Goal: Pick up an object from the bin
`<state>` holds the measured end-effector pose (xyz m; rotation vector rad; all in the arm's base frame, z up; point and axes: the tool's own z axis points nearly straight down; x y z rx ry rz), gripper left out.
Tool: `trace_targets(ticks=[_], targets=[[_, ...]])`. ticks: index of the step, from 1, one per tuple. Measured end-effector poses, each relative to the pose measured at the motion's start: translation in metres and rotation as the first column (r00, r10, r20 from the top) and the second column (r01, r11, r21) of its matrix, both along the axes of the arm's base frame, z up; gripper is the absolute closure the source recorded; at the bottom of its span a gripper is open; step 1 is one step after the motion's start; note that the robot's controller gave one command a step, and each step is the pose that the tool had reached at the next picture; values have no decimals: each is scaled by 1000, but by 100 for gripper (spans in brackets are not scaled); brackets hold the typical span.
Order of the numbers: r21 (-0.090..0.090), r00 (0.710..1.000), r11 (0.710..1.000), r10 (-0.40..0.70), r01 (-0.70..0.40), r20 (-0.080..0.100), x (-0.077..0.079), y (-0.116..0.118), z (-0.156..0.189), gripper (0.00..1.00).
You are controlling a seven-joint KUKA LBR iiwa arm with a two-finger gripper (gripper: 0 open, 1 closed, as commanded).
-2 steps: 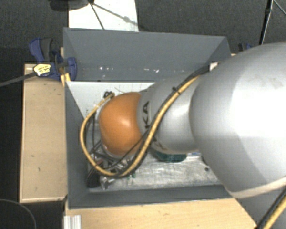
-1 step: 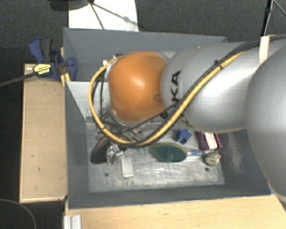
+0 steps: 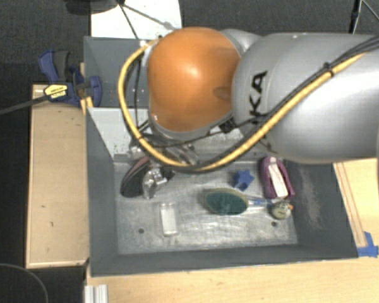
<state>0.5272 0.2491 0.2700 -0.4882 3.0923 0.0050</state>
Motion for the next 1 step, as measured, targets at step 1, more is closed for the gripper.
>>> trace_targets(ticks=[1], targets=[[-4,992,992,128,-128,-5,51,-23,-4,100]])
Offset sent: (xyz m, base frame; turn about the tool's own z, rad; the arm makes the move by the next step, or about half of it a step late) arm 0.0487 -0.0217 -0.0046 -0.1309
